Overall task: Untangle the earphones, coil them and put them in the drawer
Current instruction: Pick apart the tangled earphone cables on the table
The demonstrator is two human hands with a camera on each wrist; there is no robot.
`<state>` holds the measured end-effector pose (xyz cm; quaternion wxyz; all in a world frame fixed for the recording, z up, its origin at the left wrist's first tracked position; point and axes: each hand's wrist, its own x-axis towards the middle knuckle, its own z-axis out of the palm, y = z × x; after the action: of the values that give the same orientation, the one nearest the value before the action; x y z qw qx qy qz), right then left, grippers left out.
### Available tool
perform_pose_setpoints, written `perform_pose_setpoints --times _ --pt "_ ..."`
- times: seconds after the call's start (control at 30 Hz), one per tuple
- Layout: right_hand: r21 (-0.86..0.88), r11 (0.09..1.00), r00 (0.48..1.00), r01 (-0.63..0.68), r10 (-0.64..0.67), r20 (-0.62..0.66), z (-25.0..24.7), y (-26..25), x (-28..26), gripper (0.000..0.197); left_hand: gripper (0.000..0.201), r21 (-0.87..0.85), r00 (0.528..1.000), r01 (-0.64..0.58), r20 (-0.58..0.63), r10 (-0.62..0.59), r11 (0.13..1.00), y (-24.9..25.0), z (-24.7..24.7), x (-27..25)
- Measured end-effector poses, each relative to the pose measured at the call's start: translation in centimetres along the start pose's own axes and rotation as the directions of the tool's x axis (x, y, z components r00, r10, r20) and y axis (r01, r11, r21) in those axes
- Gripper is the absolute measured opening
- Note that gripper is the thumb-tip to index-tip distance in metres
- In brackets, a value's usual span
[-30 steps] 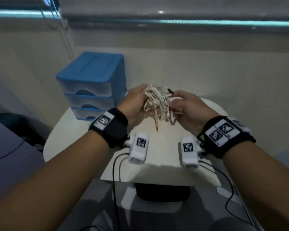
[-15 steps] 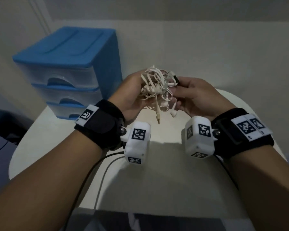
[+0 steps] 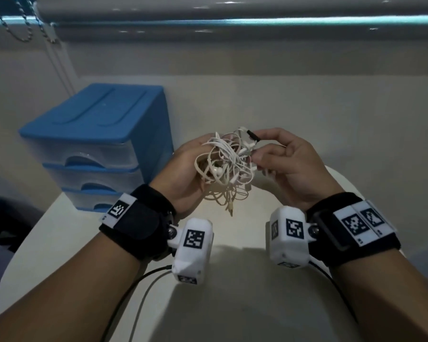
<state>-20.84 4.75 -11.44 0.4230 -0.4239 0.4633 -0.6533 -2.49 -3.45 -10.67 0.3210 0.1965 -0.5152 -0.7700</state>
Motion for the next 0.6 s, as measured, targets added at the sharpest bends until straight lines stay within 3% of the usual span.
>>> perform_pose_setpoints --times 0.2,0.33,0.47,0.6 --pt "-0.002 0.999 0.997 0.035 -0.035 -0.071 0.6 -0.1 -0.3 0.042 0.034 0.125 0.998 -0.058 -0.009 0.059 0.99 -0.1 0.4 -0.3" --pt "-0.016 0.998 0.993 0.065 -0.066 -0.099 0.5 -0.5 -0.8 0.042 0.048 0.129 0.999 -0.032 -0.001 0.033 0.991 -0.3 0.6 -0.5" --pt "0.044 0.998 0.995 0.05 -0.046 -0.093 0.6 -0.9 -1.1 0.04 0.047 0.205 0.998 -0.045 -0.044 0.055 0.978 -0.4 0.3 -0.6" --pt "-0.004 0.998 0.992 0.055 -0.055 -0.111 0.5 -0.8 -1.0 0.041 0.045 0.208 0.996 -0.02 -0.079 0.037 0.978 -0.4 0.5 -0.8"
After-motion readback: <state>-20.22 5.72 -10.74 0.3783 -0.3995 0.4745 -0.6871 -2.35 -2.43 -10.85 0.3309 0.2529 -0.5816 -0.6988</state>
